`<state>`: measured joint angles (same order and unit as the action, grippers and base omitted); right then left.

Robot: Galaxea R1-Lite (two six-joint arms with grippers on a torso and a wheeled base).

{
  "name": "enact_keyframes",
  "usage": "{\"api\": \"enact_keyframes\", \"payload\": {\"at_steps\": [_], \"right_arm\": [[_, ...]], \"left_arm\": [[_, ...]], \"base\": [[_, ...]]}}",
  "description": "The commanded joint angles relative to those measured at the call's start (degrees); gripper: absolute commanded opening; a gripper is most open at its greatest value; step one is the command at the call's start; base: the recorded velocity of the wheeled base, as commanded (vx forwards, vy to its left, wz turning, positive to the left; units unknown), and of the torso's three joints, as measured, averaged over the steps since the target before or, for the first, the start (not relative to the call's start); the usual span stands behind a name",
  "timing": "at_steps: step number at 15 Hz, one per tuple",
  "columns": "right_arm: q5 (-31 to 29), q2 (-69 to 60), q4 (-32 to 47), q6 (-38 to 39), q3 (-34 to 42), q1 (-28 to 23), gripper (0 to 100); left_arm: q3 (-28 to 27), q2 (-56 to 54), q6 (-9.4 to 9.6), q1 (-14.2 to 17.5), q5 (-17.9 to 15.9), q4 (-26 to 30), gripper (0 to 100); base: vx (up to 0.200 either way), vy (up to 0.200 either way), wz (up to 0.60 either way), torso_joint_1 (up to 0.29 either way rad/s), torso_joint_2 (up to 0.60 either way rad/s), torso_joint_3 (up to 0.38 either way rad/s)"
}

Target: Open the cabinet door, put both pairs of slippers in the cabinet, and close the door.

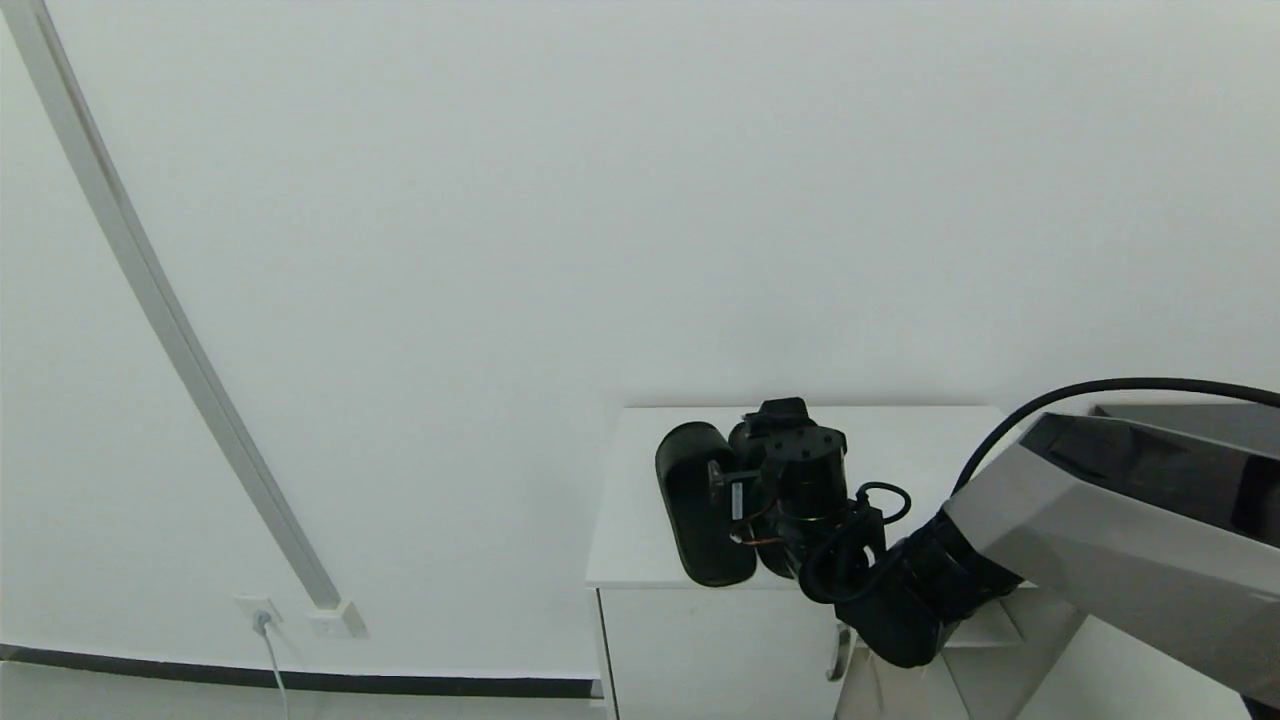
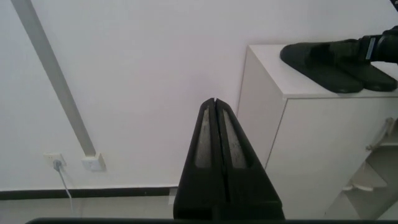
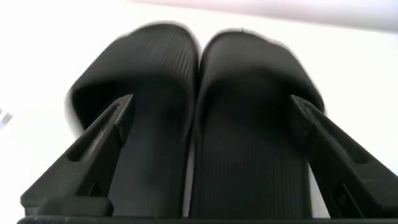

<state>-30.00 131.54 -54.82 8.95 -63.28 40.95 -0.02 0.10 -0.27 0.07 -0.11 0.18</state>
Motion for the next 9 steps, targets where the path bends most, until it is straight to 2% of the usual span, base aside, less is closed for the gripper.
{"api": "enact_keyframes", "payload": {"at_steps": [1,6,9], "right_arm": [[0.47,1.79,-0.2,-0.07,-0.35,-0.08,100],[1.52,5.4,-0.11,-0.42,-4.13,-1.22,100],[2.32,7.33,3.05,-0.86,-8.79,-1.66,100]], "left_arm": [[0.02,-0.01,0.0,0.01,0.02,-0.01,0],[0.02,-0.01,-0.08,0.01,0.02,-0.01,0],[-0.06,-0.01,-0.26,0.01,0.2,-0.01,0]], "base": [[0.0,0.0,0.0,0.0,0.0,0.0],[0.0,0.0,0.0,0.0,0.0,0.0],[0.0,0.0,0.0,0.0,0.0,0.0]]}}
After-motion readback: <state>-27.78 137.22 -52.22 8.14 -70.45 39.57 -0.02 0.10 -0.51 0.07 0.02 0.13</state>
